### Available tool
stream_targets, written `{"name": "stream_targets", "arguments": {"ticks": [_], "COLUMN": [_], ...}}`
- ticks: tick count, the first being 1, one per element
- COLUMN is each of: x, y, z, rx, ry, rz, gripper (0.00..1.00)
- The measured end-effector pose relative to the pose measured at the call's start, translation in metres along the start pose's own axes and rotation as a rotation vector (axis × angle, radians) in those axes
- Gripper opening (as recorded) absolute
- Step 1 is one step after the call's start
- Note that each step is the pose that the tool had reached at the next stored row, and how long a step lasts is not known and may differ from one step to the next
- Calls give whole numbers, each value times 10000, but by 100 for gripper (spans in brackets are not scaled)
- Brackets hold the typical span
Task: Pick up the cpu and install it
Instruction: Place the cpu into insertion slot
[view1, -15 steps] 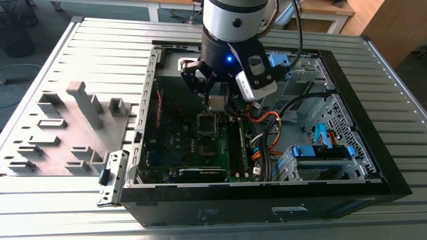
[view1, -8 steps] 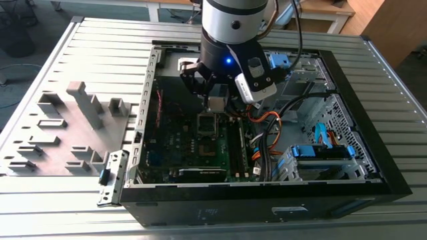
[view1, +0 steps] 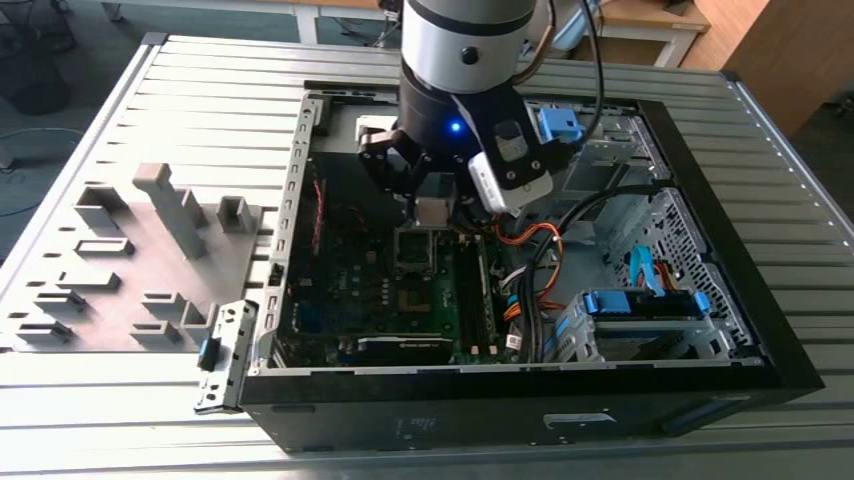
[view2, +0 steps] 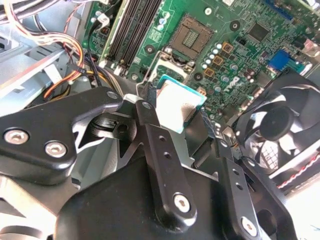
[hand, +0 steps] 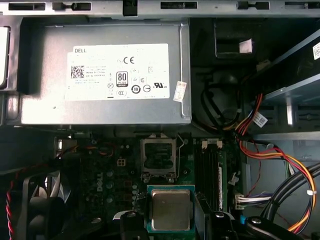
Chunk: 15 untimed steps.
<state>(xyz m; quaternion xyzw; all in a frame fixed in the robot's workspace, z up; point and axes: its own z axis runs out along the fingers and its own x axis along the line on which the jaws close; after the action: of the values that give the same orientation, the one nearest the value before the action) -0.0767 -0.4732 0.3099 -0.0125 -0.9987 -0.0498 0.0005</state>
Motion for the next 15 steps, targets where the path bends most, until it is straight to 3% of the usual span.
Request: {"name": "stream_targets", "arguments": {"ticks": [15], "x": [34], "y": [-41], "z": [45], "rx": [0], "ry": [0], "rz": [0], "gripper": [47]}}
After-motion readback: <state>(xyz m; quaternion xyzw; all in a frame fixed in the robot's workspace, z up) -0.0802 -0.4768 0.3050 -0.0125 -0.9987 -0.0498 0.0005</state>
